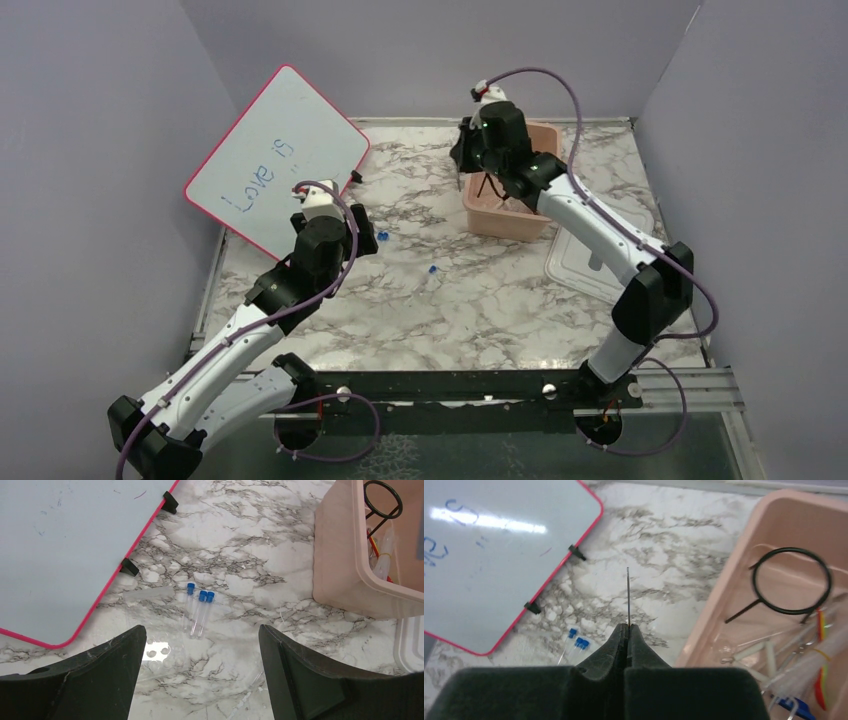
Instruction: Organize the chemistry lab equipment
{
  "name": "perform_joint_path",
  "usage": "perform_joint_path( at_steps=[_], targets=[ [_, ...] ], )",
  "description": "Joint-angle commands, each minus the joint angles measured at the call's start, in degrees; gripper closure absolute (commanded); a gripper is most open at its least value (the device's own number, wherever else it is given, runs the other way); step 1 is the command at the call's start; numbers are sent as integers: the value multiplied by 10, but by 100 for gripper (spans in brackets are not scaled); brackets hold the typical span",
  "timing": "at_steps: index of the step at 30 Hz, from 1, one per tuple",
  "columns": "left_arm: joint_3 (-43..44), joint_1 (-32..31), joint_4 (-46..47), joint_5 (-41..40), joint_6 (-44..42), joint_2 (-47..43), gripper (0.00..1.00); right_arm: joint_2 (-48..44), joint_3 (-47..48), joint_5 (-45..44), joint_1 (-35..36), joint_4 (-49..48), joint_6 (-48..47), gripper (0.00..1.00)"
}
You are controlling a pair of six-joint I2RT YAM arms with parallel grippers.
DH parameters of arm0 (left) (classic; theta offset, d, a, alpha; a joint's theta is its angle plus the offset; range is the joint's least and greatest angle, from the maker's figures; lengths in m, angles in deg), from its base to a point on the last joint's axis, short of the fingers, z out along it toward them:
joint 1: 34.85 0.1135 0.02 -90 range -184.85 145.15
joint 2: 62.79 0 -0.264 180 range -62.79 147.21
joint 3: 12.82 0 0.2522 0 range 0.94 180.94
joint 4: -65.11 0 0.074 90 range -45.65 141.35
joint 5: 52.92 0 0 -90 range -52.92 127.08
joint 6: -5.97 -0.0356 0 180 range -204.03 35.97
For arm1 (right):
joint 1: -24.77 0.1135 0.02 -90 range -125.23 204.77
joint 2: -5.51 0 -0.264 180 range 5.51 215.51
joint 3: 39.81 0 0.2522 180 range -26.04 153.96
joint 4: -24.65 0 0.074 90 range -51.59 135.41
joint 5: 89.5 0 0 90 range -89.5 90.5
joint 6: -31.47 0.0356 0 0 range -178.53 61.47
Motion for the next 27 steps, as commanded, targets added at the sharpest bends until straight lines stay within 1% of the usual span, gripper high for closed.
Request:
perform_joint_path(
  at_steps=[1, 4, 9, 14, 18, 22, 27],
  targets=[
    [-5, 4, 13, 7, 0, -5, 15, -54, -39, -88, -48, -8, 8, 99],
    [-4, 4, 13, 8, -1, -2, 14, -77, -67, -97, -87, 4, 25, 100],
    [-5, 4, 15, 13, 0, 2, 14, -80, -115, -127, -118, 23, 54, 100],
    [-3, 4, 16, 18, -1, 9, 14, -35, -141, -155, -129, 21, 63, 99],
    [-5, 4, 15, 19, -2, 9, 14, 6, -136, -160, -135, 30, 56, 99],
    [-6, 4, 16, 19, -2, 10, 14, 26, -149, -160, -139, 25, 56, 99],
    [-4, 4, 15, 23, -3, 16, 14, 51, -154, -178, -143, 28, 59, 94]
  ],
)
